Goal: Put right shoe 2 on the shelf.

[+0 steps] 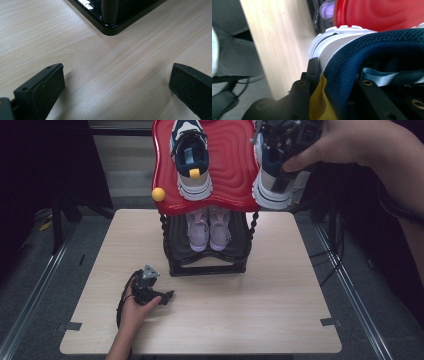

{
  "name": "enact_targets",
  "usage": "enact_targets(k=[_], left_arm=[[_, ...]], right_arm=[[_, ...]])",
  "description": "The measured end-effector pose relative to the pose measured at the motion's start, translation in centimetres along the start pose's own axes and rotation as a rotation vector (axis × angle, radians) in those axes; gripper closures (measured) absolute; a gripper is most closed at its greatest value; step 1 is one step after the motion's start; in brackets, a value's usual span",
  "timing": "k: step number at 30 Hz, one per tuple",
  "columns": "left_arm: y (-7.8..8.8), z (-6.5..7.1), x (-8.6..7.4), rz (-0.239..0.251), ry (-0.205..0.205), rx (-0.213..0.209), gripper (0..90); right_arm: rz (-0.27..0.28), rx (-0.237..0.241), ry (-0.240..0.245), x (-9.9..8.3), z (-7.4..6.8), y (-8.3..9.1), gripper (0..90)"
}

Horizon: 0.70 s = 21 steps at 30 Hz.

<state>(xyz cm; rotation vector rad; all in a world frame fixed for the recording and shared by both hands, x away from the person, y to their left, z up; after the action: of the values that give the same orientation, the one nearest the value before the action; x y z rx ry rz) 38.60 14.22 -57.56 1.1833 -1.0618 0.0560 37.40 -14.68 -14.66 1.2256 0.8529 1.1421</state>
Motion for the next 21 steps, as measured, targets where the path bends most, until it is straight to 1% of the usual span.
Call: enact_targets(k=[5, 7, 8, 10, 14, 18, 19, 21], left_arm=[[0.0, 0.0, 0.0, 0.000, 0.000, 0.000, 0.0], [0.0, 0.0, 0.0, 0.000, 0.000, 0.000, 0.0], [0.0, 0.0, 0.0, 0.000, 0.001, 0.000, 0.0], [0.0, 0.0, 0.0, 0.000, 0.001, 0.000, 0.0], [0.0, 0.0, 0.0, 0.000, 0.001, 0.000, 0.0], [0.0, 0.0, 0.0, 0.000, 0.002, -0.004, 0.0], [0.0, 0.0, 0.0, 0.001, 0.002, -0.003, 0.0], [0.0, 0.0, 0.0, 0.000, 0.001, -0.004, 0.0]], right_arm=[[0.003, -0.050, 0.044, 2.0, 1.3, -0.3, 73.2], [0.014, -0.055, 0.054, 2.8, 1.8, -0.6, 73.1], [0.009, -0.060, 0.069, 3.1, 2.1, -0.9, 73.1], [0.002, -0.076, 0.081, 3.6, 2.5, -1.4, 73.1], [0.002, -0.067, 0.101, 4.6, 3.0, -2.6, 72.7], [-0.006, -0.064, 0.133, 5.4, 3.3, -3.9, 72.6], [-0.008, -0.066, 0.146, 5.6, 3.5, -4.2, 72.5], [-0.016, -0.088, 0.153, 5.9, 3.8, -4.7, 72.6]])
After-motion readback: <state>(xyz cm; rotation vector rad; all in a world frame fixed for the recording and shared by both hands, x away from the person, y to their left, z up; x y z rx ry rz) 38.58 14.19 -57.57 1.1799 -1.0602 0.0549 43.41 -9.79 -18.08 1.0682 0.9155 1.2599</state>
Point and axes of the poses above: each handheld gripper's, and its own axes: y roughly backward along the jaws, x roughly out of its top, z roughly to its right, the point moved 9 cm from there along -y, roughly forward along the jaws, and after that the axes turned 2 degrees about x, right-handed, at the moved point
